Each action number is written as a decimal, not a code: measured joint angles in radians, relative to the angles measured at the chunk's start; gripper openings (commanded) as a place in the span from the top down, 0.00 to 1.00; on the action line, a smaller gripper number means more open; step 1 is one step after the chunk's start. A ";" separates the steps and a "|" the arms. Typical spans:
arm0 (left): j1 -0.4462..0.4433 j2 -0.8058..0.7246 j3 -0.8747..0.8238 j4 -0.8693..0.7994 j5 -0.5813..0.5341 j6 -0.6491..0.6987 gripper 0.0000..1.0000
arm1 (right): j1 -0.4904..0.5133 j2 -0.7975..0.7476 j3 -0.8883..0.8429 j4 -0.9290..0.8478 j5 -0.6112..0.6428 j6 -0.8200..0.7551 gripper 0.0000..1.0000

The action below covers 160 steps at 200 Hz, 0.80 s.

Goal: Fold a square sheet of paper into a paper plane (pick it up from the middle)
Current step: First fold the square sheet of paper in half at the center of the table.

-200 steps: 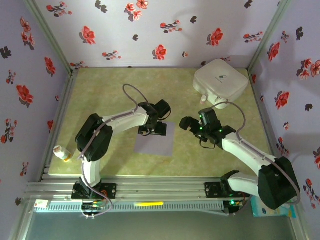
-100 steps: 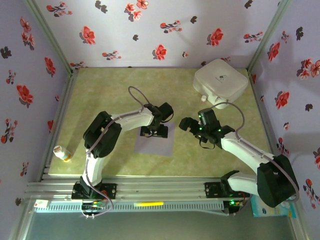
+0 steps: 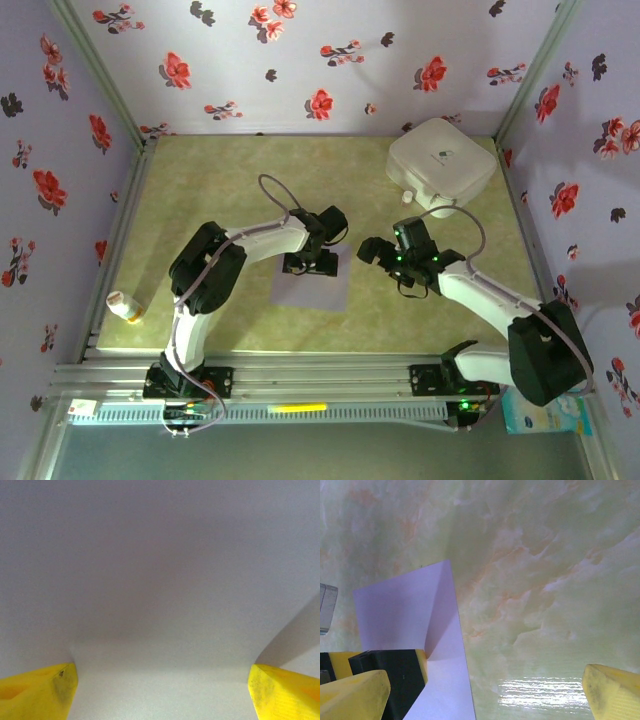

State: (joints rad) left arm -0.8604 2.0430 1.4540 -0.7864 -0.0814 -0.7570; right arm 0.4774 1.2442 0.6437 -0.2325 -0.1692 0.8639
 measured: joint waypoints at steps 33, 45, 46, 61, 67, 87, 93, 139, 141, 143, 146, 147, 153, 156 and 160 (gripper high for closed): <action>0.000 0.000 0.001 0.000 0.000 0.000 0.11 | 0.000 0.001 0.000 0.000 -0.008 0.000 0.01; 0.000 0.000 0.003 0.000 0.000 0.000 0.11 | 0.000 0.001 0.000 0.000 -0.011 0.000 0.01; 0.000 0.000 0.003 0.000 0.000 0.000 0.11 | 0.000 0.001 0.000 0.000 -0.011 0.000 0.01; 0.000 0.000 0.003 0.000 0.000 0.000 0.11 | 0.000 0.001 0.000 0.000 -0.012 0.000 0.01; 0.000 0.000 0.003 0.000 0.000 0.000 0.11 | 0.000 0.001 0.000 0.000 -0.013 0.000 0.01; 0.000 0.000 0.003 0.000 0.000 0.000 0.11 | 0.000 0.001 0.000 0.000 -0.014 0.000 0.01; 0.000 0.000 0.002 0.001 0.000 0.000 0.11 | 0.000 0.001 0.000 0.000 -0.014 0.000 0.01; 0.000 0.000 -0.010 0.015 0.003 0.000 0.11 | 0.000 0.008 0.000 0.000 -0.014 0.000 0.01; 0.000 0.000 -0.010 0.015 0.003 0.000 0.11 | 0.000 0.008 0.000 0.000 -0.014 0.000 0.01; 0.000 0.000 -0.010 0.015 0.003 0.000 0.11 | 0.000 0.009 0.000 0.000 -0.014 0.000 0.01; 0.000 0.000 -0.010 0.015 0.003 0.000 0.12 | 0.000 0.009 0.000 -0.001 -0.014 0.000 0.01; 0.000 0.000 -0.010 0.016 0.003 0.000 0.12 | 0.000 0.009 0.000 -0.001 -0.014 0.000 0.01; 0.000 0.000 -0.011 0.016 0.003 0.000 0.12 | 0.000 0.009 0.000 -0.001 -0.014 0.000 0.01; 0.000 0.000 -0.011 0.016 0.003 0.000 0.12 | 0.000 0.009 0.000 -0.001 -0.014 0.000 0.01; 0.000 0.000 -0.012 0.017 0.003 0.000 0.12 | 0.000 0.009 0.000 -0.001 -0.014 0.000 0.01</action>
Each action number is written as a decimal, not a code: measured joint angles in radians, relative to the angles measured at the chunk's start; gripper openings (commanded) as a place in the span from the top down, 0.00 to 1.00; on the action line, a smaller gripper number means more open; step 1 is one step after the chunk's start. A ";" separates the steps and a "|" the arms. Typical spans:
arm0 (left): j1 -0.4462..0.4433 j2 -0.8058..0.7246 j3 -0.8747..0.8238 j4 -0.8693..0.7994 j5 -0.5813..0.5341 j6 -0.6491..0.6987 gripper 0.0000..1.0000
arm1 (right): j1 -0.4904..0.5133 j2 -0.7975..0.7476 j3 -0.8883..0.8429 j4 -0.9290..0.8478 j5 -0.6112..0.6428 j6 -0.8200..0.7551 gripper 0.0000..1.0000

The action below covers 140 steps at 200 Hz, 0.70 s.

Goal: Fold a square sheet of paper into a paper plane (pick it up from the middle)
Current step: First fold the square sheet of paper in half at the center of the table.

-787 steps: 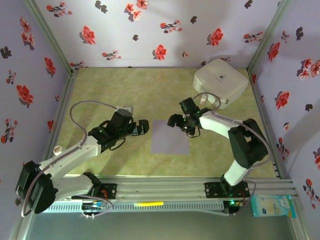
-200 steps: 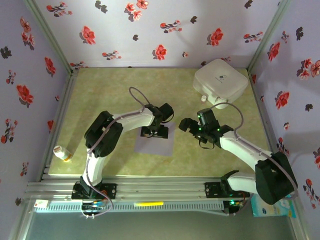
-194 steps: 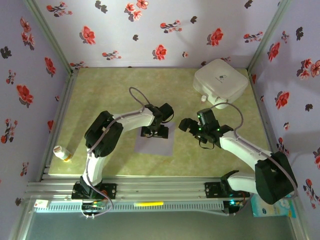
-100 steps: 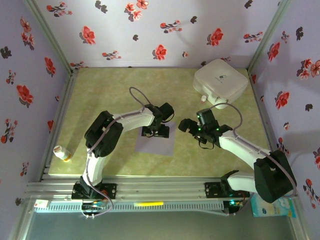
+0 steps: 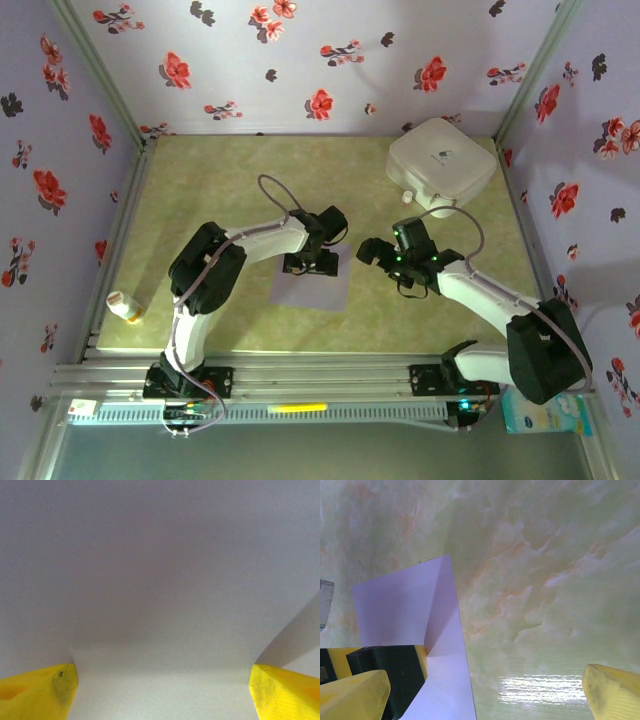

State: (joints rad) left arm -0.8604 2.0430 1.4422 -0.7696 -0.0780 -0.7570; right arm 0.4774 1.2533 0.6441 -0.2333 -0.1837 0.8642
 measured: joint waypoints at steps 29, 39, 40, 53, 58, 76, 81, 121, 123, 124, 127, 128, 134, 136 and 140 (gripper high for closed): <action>0.000 0.000 -0.005 0.006 -0.001 0.000 0.13 | 0.000 0.002 0.002 -0.001 0.000 0.000 0.01; 0.000 0.000 -0.007 0.006 -0.001 0.000 0.13 | 0.000 0.005 0.004 -0.001 0.000 0.000 0.01; 0.000 0.000 -0.007 0.006 -0.001 0.000 0.13 | 0.000 0.005 0.004 -0.001 0.000 0.000 0.01; 0.000 0.000 -0.007 0.006 -0.002 0.000 0.13 | 0.000 0.007 0.006 -0.002 0.000 0.000 0.01; 0.000 0.000 -0.007 0.006 -0.002 0.000 0.13 | 0.000 0.008 0.008 -0.003 0.000 0.000 0.01; 0.000 -0.001 -0.007 0.006 -0.003 0.000 0.14 | 0.000 0.013 0.016 -0.004 0.000 0.002 0.01; 0.000 -0.001 -0.007 0.006 -0.003 0.000 0.14 | 0.000 0.013 0.019 -0.004 0.000 0.003 0.01; 0.000 -0.006 -0.011 0.010 -0.007 0.003 0.22 | 0.000 0.014 0.023 -0.004 0.002 0.010 0.01; 0.000 -0.006 -0.011 0.010 -0.008 0.004 0.23 | 0.000 0.014 0.023 -0.004 0.002 0.010 0.01; 0.000 -0.006 -0.011 0.010 -0.007 0.005 0.23 | 0.000 0.014 0.023 -0.004 0.002 0.010 0.01; 0.000 -0.007 -0.011 0.011 -0.007 0.004 0.24 | 0.000 0.014 0.023 -0.004 0.002 0.011 0.01; 0.000 -0.007 -0.011 0.012 -0.007 0.004 0.24 | 0.000 0.014 0.023 -0.004 0.003 0.011 0.01; 0.000 -0.007 -0.012 0.014 -0.007 0.006 0.27 | 0.000 0.014 0.023 -0.004 0.005 0.011 0.01; 0.000 -0.008 -0.012 0.014 -0.007 0.006 0.27 | 0.000 0.014 0.023 -0.004 0.006 0.011 0.01; 0.000 -0.008 -0.012 0.014 -0.007 0.008 0.29 | 0.000 0.014 0.023 -0.005 0.009 0.011 0.01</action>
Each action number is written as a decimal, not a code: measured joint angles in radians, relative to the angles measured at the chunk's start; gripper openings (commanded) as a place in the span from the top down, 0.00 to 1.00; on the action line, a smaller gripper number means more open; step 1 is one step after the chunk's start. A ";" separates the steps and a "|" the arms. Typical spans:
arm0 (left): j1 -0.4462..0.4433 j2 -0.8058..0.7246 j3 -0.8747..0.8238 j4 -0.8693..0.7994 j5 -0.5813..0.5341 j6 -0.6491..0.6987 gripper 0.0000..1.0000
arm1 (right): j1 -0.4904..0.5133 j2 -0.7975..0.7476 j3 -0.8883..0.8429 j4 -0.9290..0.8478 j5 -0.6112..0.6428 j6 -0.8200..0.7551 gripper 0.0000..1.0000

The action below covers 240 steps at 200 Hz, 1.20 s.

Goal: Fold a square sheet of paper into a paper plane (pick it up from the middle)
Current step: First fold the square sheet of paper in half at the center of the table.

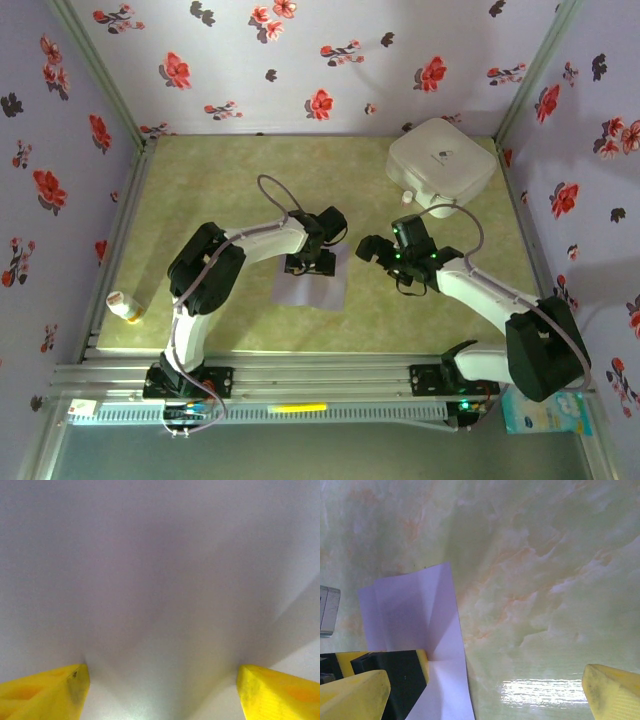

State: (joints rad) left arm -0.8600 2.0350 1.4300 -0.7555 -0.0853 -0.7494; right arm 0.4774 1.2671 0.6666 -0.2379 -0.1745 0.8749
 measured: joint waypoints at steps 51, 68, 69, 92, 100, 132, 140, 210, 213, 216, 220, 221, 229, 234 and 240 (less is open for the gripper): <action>0.000 -0.045 -0.061 0.075 0.000 0.015 0.40 | 0.000 -0.064 0.000 -0.015 0.066 0.008 0.01; 0.000 -0.064 -0.090 0.109 0.000 0.019 0.45 | 0.000 -0.085 0.000 -0.018 0.087 0.020 0.01; 0.000 -0.065 -0.091 0.111 0.000 0.018 0.45 | 0.000 -0.086 0.000 -0.018 0.089 0.020 0.01; -0.002 -0.079 -0.108 0.140 0.001 0.023 0.52 | 0.000 -0.112 -0.005 -0.022 0.118 0.035 0.01; -0.002 -0.083 -0.111 0.149 0.000 0.023 0.53 | 0.000 -0.121 -0.010 -0.022 0.127 0.038 0.01; -0.002 -0.100 -0.120 0.171 0.000 0.024 0.54 | 0.000 -0.141 -0.023 -0.026 0.159 0.050 0.01; -0.002 -0.105 -0.126 0.174 0.000 0.024 0.56 | 0.000 -0.145 -0.026 -0.026 0.166 0.051 0.01; -0.002 -0.210 -0.202 0.242 0.005 0.026 0.63 | 0.000 -0.164 -0.043 -0.031 0.206 0.052 0.01; 0.000 -0.216 -0.206 0.248 0.008 0.026 0.63 | 0.000 -0.165 -0.043 -0.031 0.206 0.052 0.01; 0.001 -0.220 -0.209 0.252 0.011 0.026 0.63 | 0.000 -0.166 -0.043 -0.031 0.206 0.052 0.01; 0.002 -0.229 -0.214 0.260 0.017 0.026 0.63 | 0.000 -0.168 -0.044 -0.031 0.207 0.052 0.01; 0.003 -0.231 -0.216 0.261 0.018 0.026 0.63 | 0.000 -0.168 -0.044 -0.031 0.207 0.052 0.01; 0.007 -0.244 -0.225 0.275 0.031 0.025 0.64 | 0.000 -0.172 -0.045 -0.031 0.209 0.052 0.01; 0.011 -0.253 -0.231 0.285 0.045 0.023 0.63 | 0.000 -0.173 -0.045 -0.031 0.210 0.052 0.01; 0.016 -0.261 -0.237 0.296 0.056 0.021 0.63 | 0.000 -0.175 -0.045 -0.031 0.212 0.052 0.01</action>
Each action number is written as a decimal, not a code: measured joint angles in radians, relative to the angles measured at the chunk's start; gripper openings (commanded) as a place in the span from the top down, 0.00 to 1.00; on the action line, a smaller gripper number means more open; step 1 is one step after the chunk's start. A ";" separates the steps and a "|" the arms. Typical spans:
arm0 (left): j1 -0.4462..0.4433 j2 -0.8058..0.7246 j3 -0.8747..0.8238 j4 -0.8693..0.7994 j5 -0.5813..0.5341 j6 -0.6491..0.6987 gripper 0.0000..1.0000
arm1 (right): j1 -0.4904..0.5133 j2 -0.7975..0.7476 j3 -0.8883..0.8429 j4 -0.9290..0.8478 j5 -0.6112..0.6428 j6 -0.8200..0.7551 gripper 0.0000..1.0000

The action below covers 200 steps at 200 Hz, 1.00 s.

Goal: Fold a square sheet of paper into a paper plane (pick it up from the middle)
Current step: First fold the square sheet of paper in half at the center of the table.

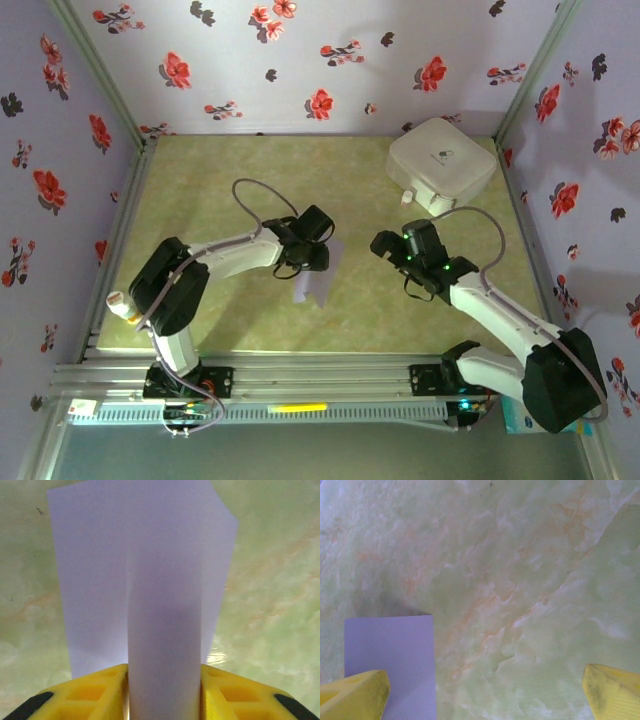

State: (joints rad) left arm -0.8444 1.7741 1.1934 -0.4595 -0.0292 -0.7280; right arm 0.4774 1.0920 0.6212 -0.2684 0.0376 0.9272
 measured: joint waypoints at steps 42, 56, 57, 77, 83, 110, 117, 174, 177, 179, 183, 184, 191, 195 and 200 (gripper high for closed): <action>0.055 -0.066 -0.060 0.119 0.129 -0.049 0.62 | 0.000 -0.098 -0.046 0.056 0.000 0.000 0.01; 0.072 -0.089 -0.091 0.187 0.187 -0.082 0.62 | 0.000 -0.164 -0.090 0.104 0.005 0.001 0.01; 0.074 -0.092 -0.095 0.194 0.192 -0.085 0.62 | 0.000 -0.167 -0.094 0.109 0.005 0.001 0.01; 0.087 -0.112 -0.147 0.311 0.264 -0.145 0.62 | 0.000 -0.252 -0.152 0.160 0.015 0.000 0.01; 0.090 -0.113 -0.160 0.340 0.281 -0.162 0.62 | -0.001 -0.273 -0.168 0.178 0.012 -0.003 0.01; 0.090 -0.113 -0.201 0.447 0.334 -0.223 0.62 | -0.002 -0.321 -0.196 0.238 -0.024 -0.021 0.01; 0.090 -0.113 -0.209 0.467 0.343 -0.237 0.63 | -0.002 -0.321 -0.196 0.254 -0.039 -0.027 0.01; 0.090 -0.057 -0.282 0.581 0.363 -0.310 0.64 | -0.008 -0.153 -0.167 0.325 -0.202 -0.045 0.01; 0.090 -0.054 -0.288 0.583 0.363 -0.314 0.64 | -0.008 -0.140 -0.162 0.325 -0.212 -0.045 0.01; 0.090 -0.051 -0.291 0.585 0.362 -0.314 0.64 | -0.008 -0.131 -0.158 0.326 -0.220 -0.045 0.01; 0.090 -0.047 -0.298 0.586 0.362 -0.316 0.64 | -0.008 -0.115 -0.152 0.328 -0.234 -0.045 0.01; 0.090 -0.046 -0.299 0.586 0.362 -0.317 0.63 | -0.008 -0.109 -0.149 0.329 -0.239 -0.045 0.01; 0.090 -0.039 -0.309 0.587 0.362 -0.320 0.64 | -0.008 -0.082 -0.137 0.334 -0.261 -0.045 0.01; 0.091 -0.035 -0.314 0.587 0.362 -0.321 0.63 | -0.008 -0.068 -0.132 0.338 -0.272 -0.044 0.01; 0.092 -0.033 -0.319 0.588 0.362 -0.323 0.63 | -0.009 -0.053 -0.125 0.344 -0.284 -0.044 0.01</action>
State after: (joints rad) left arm -0.7525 1.7412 0.8742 0.1284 0.3328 -1.0508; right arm 0.4686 1.0393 0.4965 0.0757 -0.2462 0.8829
